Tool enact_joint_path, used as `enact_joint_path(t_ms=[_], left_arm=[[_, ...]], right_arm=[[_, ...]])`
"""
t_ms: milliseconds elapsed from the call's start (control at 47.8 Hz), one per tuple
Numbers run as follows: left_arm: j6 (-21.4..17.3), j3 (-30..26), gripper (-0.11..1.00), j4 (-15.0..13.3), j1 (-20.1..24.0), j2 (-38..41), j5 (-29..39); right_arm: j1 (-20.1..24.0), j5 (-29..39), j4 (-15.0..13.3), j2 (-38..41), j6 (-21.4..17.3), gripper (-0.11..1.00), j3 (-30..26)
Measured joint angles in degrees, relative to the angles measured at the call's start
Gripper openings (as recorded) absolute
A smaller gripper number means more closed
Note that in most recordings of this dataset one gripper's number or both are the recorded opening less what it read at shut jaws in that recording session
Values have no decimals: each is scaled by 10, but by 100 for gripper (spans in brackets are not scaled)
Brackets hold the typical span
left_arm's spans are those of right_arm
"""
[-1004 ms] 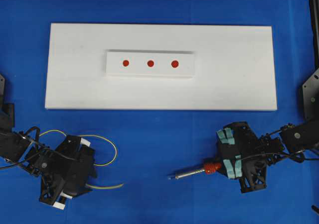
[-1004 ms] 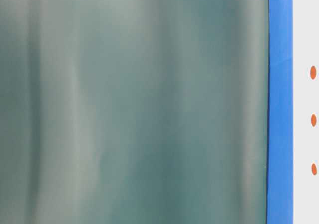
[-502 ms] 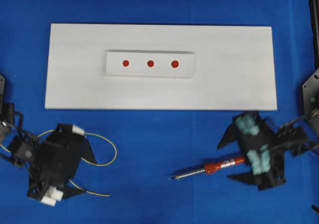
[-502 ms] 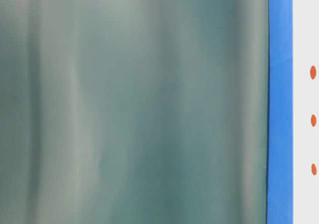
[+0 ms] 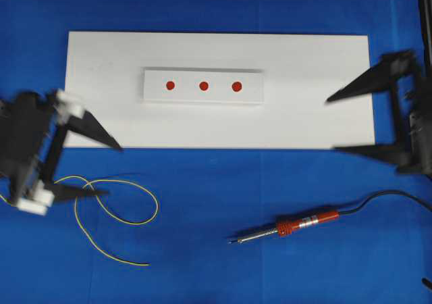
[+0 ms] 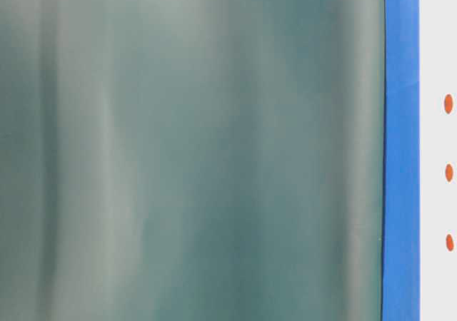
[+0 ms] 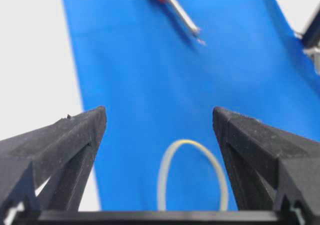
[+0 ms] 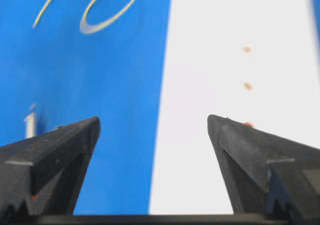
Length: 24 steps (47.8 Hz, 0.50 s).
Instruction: Touch the tip of the soldering iron to the tip of the solder at the mark.
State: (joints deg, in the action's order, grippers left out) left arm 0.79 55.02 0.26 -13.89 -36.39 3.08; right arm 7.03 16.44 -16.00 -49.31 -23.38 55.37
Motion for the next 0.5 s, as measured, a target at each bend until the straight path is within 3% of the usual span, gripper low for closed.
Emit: enact_joint_path(t_ms=[209, 502], left_arm=[[-28, 58, 82, 0, 55, -121, -4], [-32, 164, 82, 0, 113, -258, -9]], right_arm=[[-59, 5, -25, -79, 0, 87, 40], [-124, -46, -29, -144, 0, 87, 135]])
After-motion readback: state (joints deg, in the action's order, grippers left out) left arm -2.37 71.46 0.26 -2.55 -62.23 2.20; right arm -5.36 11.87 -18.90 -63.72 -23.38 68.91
